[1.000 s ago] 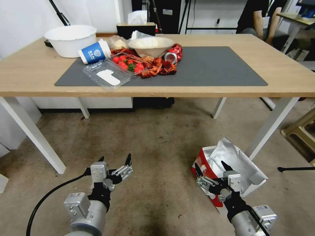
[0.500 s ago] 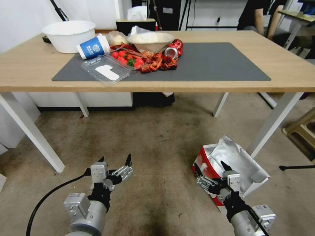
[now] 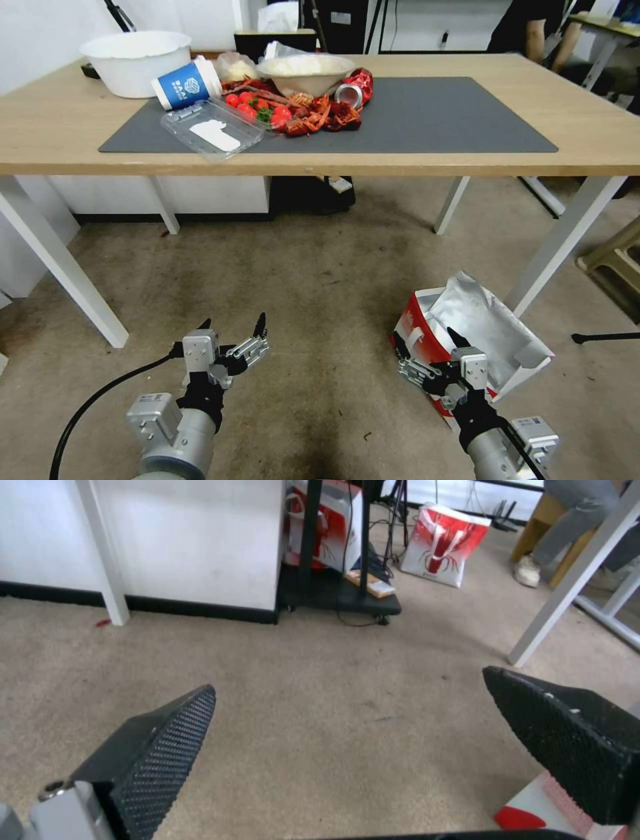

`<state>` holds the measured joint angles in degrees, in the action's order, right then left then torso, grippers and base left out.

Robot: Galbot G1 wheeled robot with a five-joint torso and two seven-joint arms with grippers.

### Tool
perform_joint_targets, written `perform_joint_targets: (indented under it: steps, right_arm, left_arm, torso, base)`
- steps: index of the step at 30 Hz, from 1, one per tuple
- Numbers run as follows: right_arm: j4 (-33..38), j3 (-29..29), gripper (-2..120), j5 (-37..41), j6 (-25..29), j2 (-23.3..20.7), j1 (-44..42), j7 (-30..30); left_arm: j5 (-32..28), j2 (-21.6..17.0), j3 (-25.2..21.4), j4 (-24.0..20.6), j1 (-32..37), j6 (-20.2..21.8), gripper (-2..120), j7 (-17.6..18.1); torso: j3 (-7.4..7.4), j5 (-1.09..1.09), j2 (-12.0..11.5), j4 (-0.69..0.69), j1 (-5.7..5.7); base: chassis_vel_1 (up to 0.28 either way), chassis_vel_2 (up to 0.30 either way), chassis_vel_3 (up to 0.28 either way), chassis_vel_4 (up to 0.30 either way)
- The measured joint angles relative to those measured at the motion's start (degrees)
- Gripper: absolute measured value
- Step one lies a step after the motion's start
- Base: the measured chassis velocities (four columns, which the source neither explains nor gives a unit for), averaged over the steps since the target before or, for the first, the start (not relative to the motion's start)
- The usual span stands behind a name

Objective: Pick up the food delivery bag from the floor and place it on the table.

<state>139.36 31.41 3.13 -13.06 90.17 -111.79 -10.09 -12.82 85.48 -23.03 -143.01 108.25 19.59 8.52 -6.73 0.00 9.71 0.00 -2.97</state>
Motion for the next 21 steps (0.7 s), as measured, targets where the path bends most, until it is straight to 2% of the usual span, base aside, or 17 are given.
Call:
perform_joint_targets:
  steps: [8, 21]
  right_arm:
    - [0.0, -0.1, 100, -0.2, 0.0, 0.1, 0.0, 0.0]
    - [0.4, -0.5, 100, -0.9, 0.1, 0.6, -0.2, 0.0]
  left_arm:
    - [0.2, 0.0, 0.1, -0.1, 0.1, -0.1, 100, -0.3]
    - [0.4, -0.3, 0.2, -0.2, 0.7, -0.5, 100, -0.6]
  torso:
    - [1.2, 0.0, -1.5, 0.0, 0.26]
    - [3.95, 0.0, -4.7, 0.0, 0.73]
  base:
    - [0.0, 0.0, 0.0, 0.0]
    - [0.0, 0.0, 0.0, 0.0]
